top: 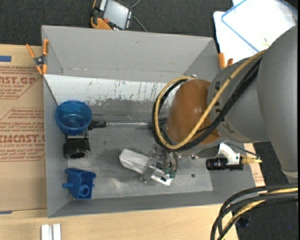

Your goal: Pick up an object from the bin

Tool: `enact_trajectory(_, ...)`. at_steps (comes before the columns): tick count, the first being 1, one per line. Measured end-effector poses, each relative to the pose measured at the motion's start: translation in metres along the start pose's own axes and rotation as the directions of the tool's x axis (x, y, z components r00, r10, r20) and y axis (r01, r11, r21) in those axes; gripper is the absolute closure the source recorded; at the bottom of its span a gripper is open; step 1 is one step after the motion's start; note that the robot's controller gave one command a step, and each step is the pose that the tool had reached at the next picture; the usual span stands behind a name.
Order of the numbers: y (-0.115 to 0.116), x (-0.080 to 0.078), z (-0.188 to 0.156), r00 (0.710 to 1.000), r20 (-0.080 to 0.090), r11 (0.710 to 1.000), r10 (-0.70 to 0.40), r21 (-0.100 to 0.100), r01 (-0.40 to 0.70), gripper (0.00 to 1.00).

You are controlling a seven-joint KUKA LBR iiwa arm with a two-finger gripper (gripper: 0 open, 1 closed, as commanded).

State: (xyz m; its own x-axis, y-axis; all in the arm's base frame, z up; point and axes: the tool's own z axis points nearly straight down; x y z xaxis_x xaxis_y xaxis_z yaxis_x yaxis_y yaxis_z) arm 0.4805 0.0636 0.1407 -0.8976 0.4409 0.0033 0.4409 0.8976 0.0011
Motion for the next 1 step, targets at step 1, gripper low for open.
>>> enact_trajectory(1,0.0,0.0001,-0.0138,1.0,0.0,1.0,0.0,0.0,0.0,1.0)
